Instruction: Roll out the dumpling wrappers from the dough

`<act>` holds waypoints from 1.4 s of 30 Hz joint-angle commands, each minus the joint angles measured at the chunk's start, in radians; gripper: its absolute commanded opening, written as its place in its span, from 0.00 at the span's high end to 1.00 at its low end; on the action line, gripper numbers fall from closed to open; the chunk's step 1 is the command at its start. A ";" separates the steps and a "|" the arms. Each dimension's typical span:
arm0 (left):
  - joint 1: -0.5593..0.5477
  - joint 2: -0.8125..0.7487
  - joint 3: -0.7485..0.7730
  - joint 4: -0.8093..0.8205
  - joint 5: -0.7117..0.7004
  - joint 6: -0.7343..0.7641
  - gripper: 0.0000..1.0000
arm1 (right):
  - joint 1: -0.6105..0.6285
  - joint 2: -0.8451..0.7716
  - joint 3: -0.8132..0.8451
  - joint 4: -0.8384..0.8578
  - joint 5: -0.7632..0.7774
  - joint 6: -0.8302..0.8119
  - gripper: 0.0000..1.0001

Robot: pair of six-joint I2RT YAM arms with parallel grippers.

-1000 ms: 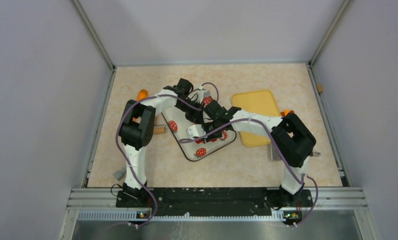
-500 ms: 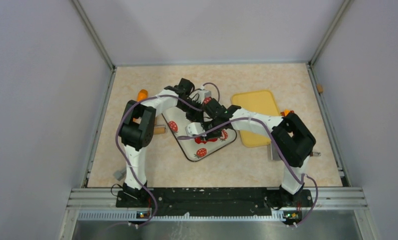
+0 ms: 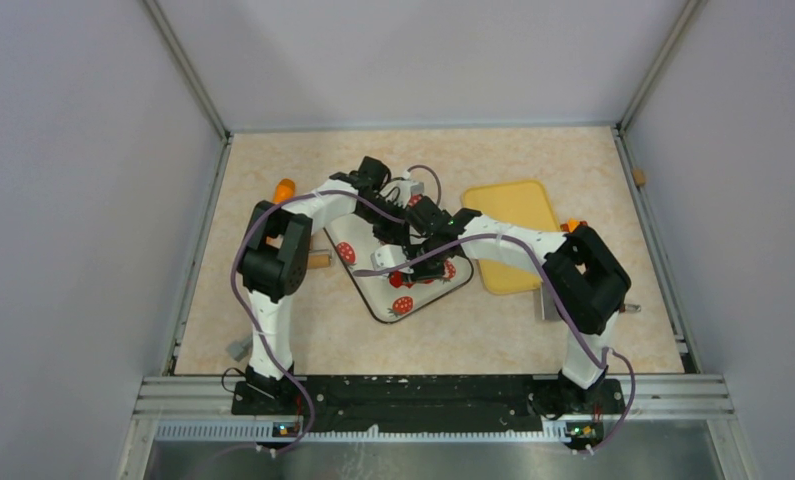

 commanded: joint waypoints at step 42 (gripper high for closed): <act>-0.013 -0.026 -0.009 0.003 0.007 -0.002 0.81 | 0.009 0.037 0.000 -0.001 -0.054 0.082 1.00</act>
